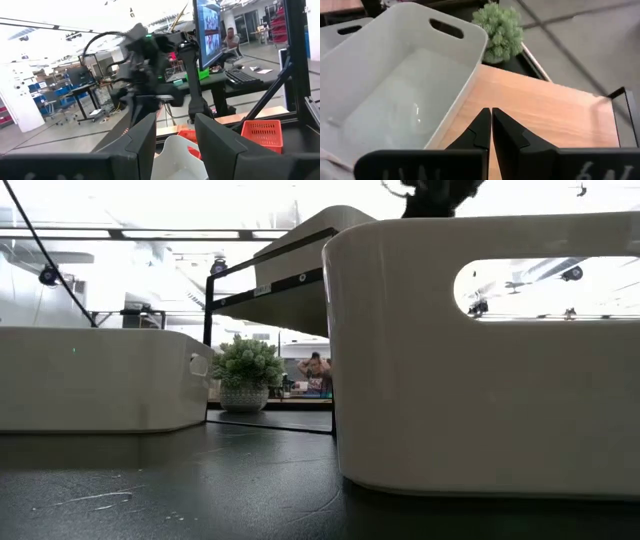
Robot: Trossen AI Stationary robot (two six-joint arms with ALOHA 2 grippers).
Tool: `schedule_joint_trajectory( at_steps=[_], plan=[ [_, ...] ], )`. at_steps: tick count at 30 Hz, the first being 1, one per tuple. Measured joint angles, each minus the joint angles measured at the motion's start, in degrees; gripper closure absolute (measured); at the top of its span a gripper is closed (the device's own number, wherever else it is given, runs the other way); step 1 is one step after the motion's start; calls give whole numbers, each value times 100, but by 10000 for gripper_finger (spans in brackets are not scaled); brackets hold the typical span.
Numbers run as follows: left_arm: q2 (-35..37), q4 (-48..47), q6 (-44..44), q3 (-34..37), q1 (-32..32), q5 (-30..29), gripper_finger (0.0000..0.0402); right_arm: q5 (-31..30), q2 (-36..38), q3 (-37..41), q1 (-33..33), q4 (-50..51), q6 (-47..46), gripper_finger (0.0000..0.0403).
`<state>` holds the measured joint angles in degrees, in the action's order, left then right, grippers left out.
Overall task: Stack baskets on shelf by color
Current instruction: Put the bottom left gray bin on the shelf
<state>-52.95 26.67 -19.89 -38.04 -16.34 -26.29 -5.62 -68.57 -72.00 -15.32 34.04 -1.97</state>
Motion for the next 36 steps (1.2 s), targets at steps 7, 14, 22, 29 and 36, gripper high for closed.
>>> schedule_joint_trajectory(
  at_steps=[7,14,22,29,36],
  plan=[
    [33,169,-4,91,0,1,281,773,-1322,-1369,-822,1018,185,394],
    [70,142,-50,91,0,1,281,1278,-2277,-2093,-1170,1173,446,394],
    [123,139,-210,91,0,1,281,1597,-2960,-2768,-1129,1279,611,394],
    [123,141,-211,81,0,1,281,1827,-2954,-2881,-995,1294,582,394],
    [118,138,-301,76,0,1,281,1828,-2917,-2881,-664,1254,639,394]
  ],
)
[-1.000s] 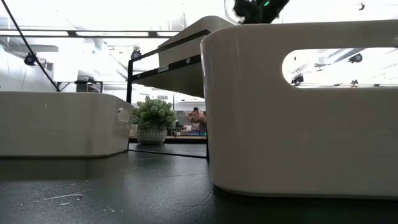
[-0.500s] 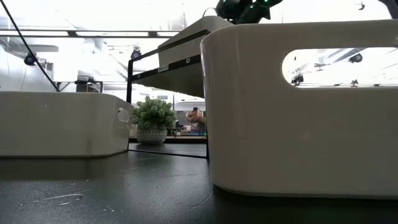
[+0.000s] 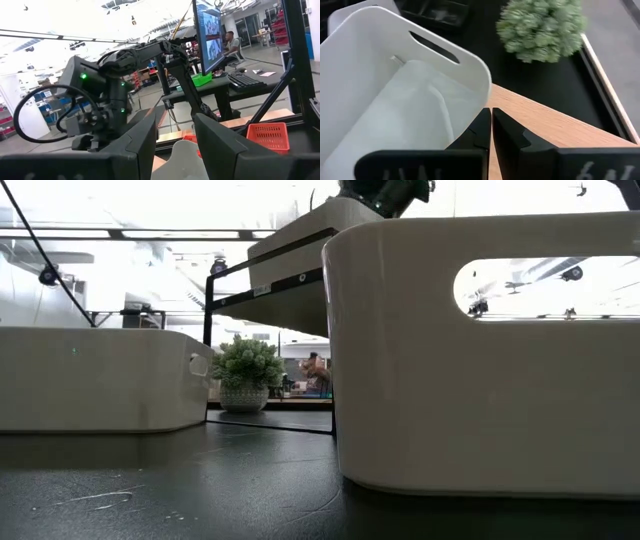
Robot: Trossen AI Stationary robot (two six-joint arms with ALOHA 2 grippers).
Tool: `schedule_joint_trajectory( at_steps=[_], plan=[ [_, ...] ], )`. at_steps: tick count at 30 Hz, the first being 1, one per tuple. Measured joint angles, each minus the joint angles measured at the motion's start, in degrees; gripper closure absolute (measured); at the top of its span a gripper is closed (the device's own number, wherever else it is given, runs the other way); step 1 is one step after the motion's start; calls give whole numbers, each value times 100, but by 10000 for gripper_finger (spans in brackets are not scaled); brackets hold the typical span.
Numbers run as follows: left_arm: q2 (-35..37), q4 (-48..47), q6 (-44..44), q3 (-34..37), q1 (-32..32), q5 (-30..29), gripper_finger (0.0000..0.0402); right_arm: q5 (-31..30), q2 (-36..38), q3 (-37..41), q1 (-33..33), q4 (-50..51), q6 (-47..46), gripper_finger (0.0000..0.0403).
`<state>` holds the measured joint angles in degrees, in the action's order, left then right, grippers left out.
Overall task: Stack baskets on shelf by color
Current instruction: Put the bottom left gray bin on the shelf, then put the right black bin on the shelf
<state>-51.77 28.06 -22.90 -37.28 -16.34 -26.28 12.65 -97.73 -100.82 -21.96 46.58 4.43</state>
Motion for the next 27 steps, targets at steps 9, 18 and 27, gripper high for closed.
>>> schedule_joint_trajectory(
  at_steps=[9,18,27],
  plan=[
    [-2,24,0,-6,0,0,281,-51,1,3,219,-70,-32,394],
    [-6,15,-2,5,0,0,281,-81,430,9,231,216,-87,394],
    [-6,4,-2,7,0,0,281,-129,1103,9,744,646,-224,394]
  ],
)
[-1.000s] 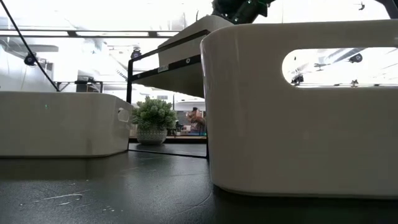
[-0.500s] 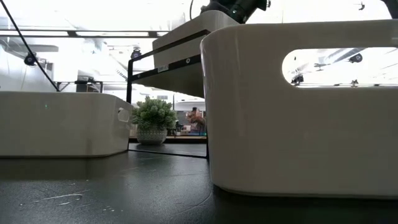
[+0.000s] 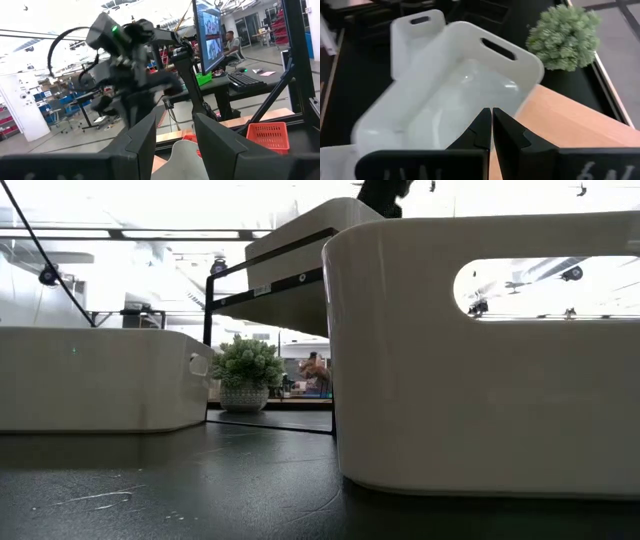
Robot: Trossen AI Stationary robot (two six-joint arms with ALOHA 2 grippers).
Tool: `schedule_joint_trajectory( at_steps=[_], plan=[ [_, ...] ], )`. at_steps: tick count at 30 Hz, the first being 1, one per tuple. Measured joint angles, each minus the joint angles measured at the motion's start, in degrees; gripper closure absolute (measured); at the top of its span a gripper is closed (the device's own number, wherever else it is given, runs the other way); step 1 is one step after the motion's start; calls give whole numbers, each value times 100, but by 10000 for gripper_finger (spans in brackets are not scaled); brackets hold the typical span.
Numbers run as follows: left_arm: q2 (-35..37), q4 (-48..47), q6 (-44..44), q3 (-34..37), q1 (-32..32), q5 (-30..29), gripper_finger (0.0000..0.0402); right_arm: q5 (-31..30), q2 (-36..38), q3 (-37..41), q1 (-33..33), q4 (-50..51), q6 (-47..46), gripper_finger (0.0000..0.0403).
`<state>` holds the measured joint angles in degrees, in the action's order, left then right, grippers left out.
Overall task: Stack baskets on shelf by color
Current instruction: Put the right black bin on the shelf
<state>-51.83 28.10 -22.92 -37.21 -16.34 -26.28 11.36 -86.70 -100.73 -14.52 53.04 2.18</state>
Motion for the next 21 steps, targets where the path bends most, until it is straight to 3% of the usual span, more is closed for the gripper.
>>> schedule_joint_trajectory(
  at_steps=[10,21],
  plan=[
    [-24,56,0,-24,0,0,281,-1135,474,0,1319,717,-565,394],
    [-31,96,1,-10,-1,1,281,-1312,599,290,2342,1666,-975,394]
  ],
)
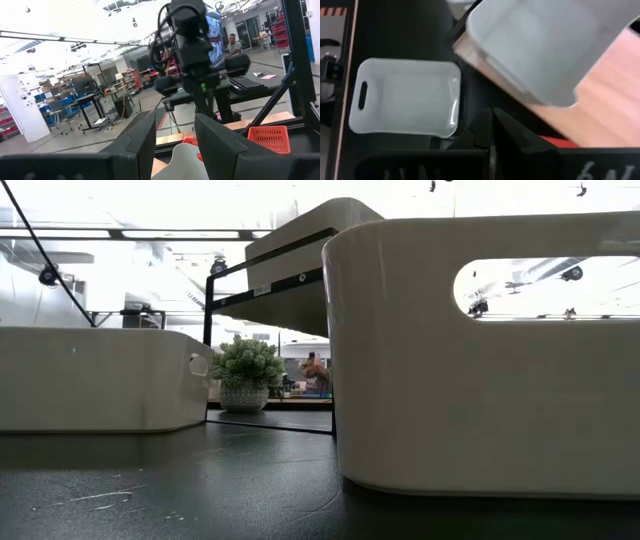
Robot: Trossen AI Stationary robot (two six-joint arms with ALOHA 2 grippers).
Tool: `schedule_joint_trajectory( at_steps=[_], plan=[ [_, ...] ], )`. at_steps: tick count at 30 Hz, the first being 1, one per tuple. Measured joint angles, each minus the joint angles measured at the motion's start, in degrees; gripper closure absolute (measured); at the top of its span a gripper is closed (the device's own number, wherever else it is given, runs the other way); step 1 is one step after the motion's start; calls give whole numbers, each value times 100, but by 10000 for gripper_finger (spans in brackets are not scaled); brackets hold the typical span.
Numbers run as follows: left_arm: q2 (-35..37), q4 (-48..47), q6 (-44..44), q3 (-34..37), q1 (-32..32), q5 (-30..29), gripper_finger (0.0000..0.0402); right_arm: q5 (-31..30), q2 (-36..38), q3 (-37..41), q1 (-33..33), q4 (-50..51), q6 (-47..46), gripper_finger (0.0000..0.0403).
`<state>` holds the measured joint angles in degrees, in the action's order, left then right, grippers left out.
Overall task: Stack baskets on shelf by color
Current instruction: Put the right black bin on the shelf
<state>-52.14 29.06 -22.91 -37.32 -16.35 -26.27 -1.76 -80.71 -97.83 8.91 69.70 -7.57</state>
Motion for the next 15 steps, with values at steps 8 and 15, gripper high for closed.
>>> schedule_joint_trajectory(
  at_steps=[8,15],
  plan=[
    [-22,2,3,6,1,1,281,-302,642,1416,347,-639,-467,394],
    [-22,2,5,12,-1,1,281,-281,1416,3048,720,-1548,-946,394]
  ],
)
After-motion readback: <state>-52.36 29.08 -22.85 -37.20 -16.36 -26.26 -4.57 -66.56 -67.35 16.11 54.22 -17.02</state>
